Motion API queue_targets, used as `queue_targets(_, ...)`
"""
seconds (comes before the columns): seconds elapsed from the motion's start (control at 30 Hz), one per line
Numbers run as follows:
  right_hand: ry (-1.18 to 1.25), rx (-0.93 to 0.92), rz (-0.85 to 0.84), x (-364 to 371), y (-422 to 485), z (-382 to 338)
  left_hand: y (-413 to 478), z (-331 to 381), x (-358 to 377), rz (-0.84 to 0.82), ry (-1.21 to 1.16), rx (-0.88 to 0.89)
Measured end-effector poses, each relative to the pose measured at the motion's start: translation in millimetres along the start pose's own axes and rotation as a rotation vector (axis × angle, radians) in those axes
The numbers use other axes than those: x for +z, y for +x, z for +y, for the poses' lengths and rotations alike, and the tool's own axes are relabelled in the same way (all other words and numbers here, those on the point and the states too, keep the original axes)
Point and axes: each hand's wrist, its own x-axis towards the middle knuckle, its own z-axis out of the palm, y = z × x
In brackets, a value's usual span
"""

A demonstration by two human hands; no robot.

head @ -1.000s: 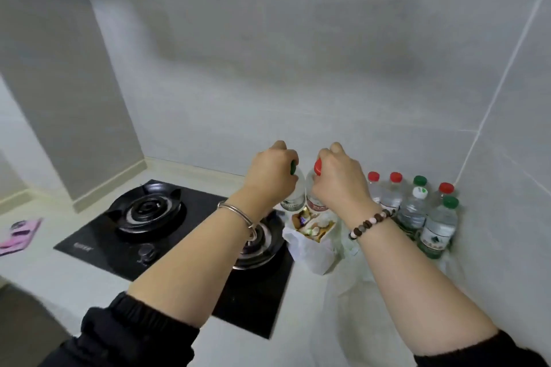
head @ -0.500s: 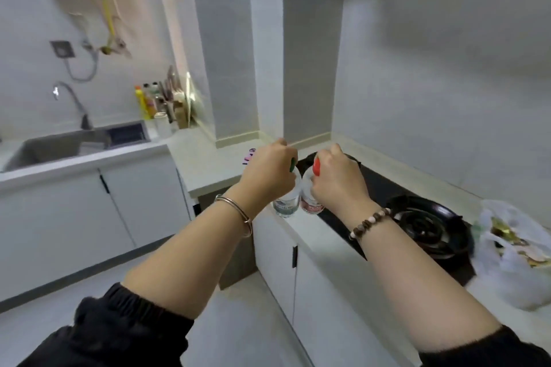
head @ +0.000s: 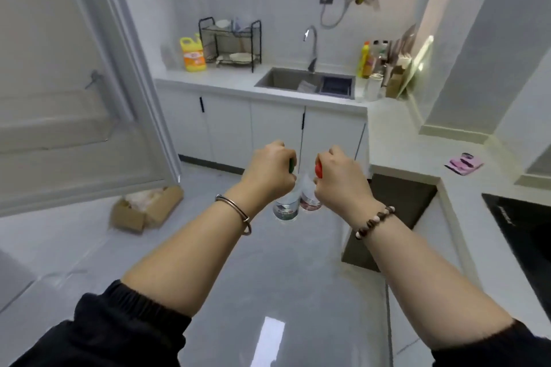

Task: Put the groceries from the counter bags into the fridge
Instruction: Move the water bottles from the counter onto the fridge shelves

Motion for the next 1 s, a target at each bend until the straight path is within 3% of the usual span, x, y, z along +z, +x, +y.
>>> queue_targets(0.33, 0.137, -0.427, -0.233, 58.1, 18.5, -77.2, -81.6, -67.6, -13.5, 0.083, 0.131, -0.528)
queue_targets(0.6, 0.229, -0.753, -0.282, 76.1, -9.9, -171.7, -174.1, -94.1, -62.9, 0.195, 0.231, -0.788)
queue_targets(0.73, 0.255, -0.872, -0.252, 79.4, -21.6, -240.4, -216.2, -124.4, -105.4, 0.282, 0.304, -0.878)
queue_targets(1.0, 0.43, -1.008, -0.136, 71.7, -44.7, -392.7, -294.4, -190.7, -209.1, 0.48, 0.516, -0.886)
